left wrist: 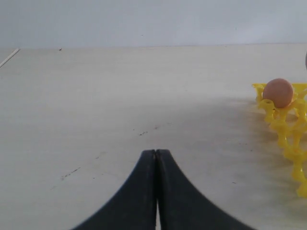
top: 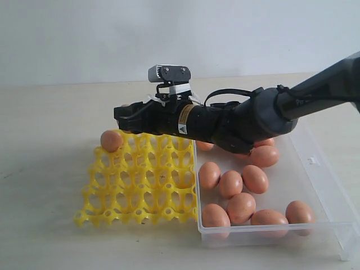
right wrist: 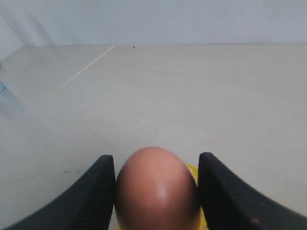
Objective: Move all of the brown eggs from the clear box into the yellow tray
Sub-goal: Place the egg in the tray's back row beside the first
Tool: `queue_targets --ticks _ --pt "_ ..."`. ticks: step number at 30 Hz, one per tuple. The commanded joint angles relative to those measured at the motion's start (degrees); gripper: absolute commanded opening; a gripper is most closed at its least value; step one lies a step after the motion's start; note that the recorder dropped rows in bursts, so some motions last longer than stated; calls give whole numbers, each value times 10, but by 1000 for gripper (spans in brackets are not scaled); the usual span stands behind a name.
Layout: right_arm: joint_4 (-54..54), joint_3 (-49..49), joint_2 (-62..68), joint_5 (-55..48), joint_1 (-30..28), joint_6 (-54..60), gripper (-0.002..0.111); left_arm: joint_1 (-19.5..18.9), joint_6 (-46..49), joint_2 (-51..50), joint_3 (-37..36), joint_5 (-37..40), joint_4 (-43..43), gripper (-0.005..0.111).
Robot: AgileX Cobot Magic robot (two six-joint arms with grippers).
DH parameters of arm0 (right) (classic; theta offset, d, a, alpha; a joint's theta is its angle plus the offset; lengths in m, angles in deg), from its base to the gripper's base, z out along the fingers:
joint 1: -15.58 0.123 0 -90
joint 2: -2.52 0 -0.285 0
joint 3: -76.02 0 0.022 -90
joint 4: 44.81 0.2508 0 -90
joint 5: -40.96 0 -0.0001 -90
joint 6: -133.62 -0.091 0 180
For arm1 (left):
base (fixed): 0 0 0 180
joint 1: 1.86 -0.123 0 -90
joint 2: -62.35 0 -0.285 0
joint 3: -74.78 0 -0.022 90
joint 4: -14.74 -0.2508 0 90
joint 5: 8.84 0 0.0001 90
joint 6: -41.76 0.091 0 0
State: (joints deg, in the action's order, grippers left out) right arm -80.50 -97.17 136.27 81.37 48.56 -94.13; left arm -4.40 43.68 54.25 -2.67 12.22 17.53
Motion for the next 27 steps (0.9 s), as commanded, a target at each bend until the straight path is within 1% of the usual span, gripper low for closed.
queue_targets --ticks 1,3,6,11,15,17,20,22,23,24,25,26,27 --pt "-3 -31 18 -2 0 -3 2 3 -3 3 2 -8 3 0" --pt "-3 -40 25 -8 0 -3 8 3 -3 3 2 -8 3 0" --pt "-3 -44 31 -14 0 -3 20 3 -3 3 2 -8 3 0" --pt "6 -44 34 -50 0 -3 43 3 -3 3 2 -8 3 0" --pt "28 -44 34 -65 0 -3 55 3 -3 3 2 -8 3 0" --pt "29 -44 32 -65 0 -3 59 3 -3 3 2 -8 3 0" --pt "28 -44 18 -80 0 -3 60 3 -3 3 2 -8 3 0" --pt "27 -42 -5 -126 0 -3 59 3 -3 3 2 -8 3 0" --pt "27 -39 -38 -191 0 -7 57 3 -3 3 2 -8 3 0" --pt "30 -37 -55 -222 0 -7 53 3 -3 3 2 -8 3 0" --pt "56 -28 -107 -323 0 18 41 3 -3 3 2 -8 3 0" --pt "72 -25 -135 -385 0 57 36 3 -3 3 2 -8 3 0" --pt "108 -18 -184 -515 -1 170 22 3 -3 3 2 -8 3 0"
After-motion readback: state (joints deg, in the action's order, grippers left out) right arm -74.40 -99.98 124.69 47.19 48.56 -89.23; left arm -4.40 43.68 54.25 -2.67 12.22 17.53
